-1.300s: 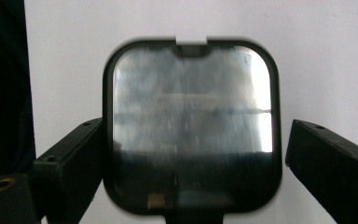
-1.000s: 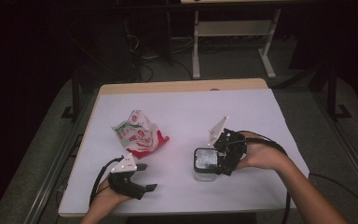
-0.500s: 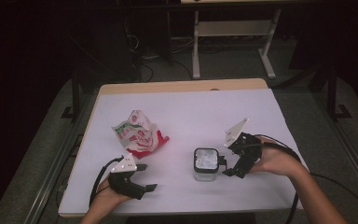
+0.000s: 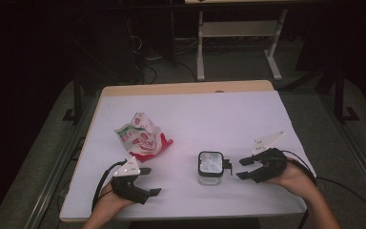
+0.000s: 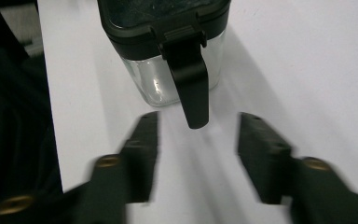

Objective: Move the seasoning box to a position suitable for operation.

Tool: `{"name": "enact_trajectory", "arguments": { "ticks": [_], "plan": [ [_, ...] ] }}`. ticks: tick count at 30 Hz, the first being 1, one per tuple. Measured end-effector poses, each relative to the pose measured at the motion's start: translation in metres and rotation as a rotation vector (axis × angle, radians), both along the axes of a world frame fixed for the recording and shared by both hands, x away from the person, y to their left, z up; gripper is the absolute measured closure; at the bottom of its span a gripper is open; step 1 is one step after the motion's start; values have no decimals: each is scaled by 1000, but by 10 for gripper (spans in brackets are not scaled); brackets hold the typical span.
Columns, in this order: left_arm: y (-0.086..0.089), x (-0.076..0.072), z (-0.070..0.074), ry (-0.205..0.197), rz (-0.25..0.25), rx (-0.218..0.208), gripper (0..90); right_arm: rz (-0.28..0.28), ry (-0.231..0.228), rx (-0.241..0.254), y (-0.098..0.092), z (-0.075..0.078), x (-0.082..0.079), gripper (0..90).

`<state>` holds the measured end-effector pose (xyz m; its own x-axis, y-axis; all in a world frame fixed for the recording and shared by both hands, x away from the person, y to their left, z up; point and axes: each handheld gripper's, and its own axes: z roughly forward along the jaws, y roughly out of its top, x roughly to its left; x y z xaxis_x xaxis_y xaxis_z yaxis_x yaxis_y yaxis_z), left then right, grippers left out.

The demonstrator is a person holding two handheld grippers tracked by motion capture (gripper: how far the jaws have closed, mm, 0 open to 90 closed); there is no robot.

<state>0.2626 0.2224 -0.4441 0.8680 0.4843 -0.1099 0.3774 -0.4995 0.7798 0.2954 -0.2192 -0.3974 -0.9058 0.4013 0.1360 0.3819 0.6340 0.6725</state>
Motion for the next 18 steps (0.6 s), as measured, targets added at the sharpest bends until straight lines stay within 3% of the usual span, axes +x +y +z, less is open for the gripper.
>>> {"name": "enact_trajectory", "arguments": {
  "ticks": [4,7,10,14,18],
  "plan": [
    [-2,0,1,-1,-2,-4,161,-24,-18,34,-6,-6,-8,771],
    [-3,-1,1,0,-7,-4,160,-23,-20,101,-8,-13,-14,896],
    [-5,-1,1,-3,-15,-3,160,-10,1,144,-6,-19,-16,898],
    [-7,-2,2,-8,-27,1,160,19,13,126,5,-26,-17,898],
    [-6,-1,1,-7,-20,-3,160,5,0,118,10,-29,-14,897]
  ]
}}
